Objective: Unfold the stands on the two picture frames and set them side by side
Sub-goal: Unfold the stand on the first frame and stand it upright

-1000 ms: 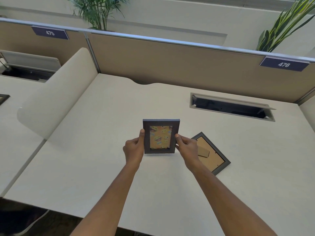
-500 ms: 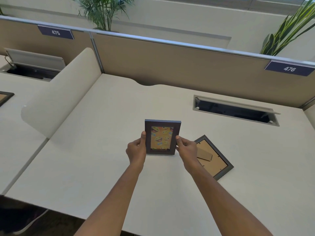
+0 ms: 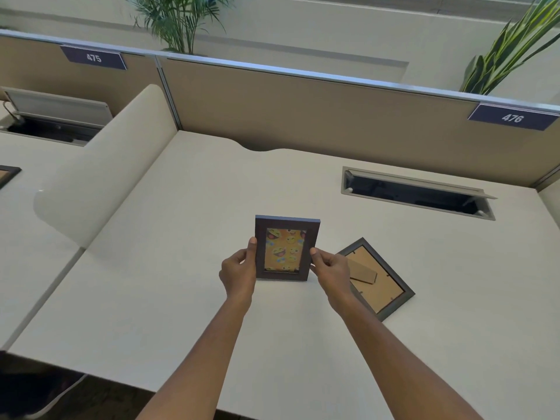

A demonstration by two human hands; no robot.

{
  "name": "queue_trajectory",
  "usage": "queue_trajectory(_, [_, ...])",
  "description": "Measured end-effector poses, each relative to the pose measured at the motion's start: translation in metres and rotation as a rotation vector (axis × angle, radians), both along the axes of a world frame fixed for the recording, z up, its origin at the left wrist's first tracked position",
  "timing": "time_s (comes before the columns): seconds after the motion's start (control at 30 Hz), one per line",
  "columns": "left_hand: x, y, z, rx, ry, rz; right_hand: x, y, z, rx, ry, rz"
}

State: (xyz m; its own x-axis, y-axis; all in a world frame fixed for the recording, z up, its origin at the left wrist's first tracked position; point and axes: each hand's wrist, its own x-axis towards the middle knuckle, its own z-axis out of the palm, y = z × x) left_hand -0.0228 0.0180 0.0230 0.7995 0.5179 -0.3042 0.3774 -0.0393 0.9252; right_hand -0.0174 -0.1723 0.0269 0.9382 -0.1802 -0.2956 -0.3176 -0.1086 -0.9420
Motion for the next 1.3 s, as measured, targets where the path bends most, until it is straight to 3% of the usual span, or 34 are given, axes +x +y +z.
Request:
queue_trajectory(0.4, [-0.009,0.009,-0.026,-0.149,0.016,0.036,-0.010,0.003,0.001,-0.113,-0.016,0.042])
queue_trajectory(1.3, [-0.017,0.000,-0.011,-0.211,-0.003,0.035,-0.020,0.002,-0.013,-0.132,0.022,0.044])
